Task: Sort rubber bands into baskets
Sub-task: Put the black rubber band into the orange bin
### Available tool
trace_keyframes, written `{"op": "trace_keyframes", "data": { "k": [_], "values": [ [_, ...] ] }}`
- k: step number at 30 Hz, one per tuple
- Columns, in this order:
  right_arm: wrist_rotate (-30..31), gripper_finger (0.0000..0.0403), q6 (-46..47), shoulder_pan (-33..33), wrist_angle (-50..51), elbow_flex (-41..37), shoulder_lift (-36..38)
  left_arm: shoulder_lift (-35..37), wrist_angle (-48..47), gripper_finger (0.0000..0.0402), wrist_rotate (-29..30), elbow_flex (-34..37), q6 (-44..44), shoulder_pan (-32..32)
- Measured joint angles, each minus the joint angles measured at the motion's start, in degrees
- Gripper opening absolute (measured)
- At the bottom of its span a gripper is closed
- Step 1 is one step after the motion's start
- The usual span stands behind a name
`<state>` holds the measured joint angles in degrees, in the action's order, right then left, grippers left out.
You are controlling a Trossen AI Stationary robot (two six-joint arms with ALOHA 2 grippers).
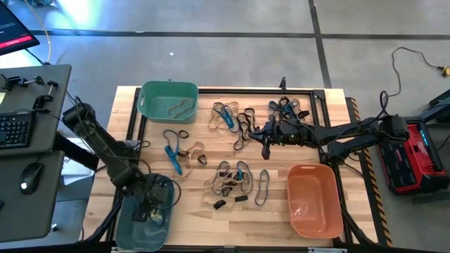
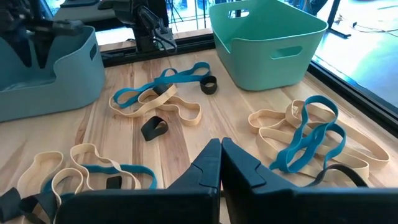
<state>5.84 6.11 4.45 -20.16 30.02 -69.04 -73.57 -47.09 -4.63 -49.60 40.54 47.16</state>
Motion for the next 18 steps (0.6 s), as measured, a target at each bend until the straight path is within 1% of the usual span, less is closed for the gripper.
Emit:
{"op": "trace_keyframes", "data": {
  "k": [4, 6, 12, 18],
  "values": [
    [0.0, 0.0000, -0.1, 0.0, 0.0, 0.0, 0.0, 4.6, 0.2, 0.0020, 0.4, 0.0, -2.2, -3.1],
    [0.0, 0.0000, -0.1, 0.0, 0.0, 0.0, 0.0, 7.3, 0.2, 0.0006, 0.9, 0.0, -2.7, -4.9],
    [0.0, 0.0000, -0.6, 0.0, -0.3, 0.0, 0.0, 14.0, 0.2, 0.0002, 4.0, 0.0, -6.6, -11.5],
    [0.0, 0.0000, -2.2, 0.5, -1.1, 0.0, 0.0, 17.9, -0.1, 0.0001, 4.1, 0.0, -12.8, -20.7]
  ]
}}
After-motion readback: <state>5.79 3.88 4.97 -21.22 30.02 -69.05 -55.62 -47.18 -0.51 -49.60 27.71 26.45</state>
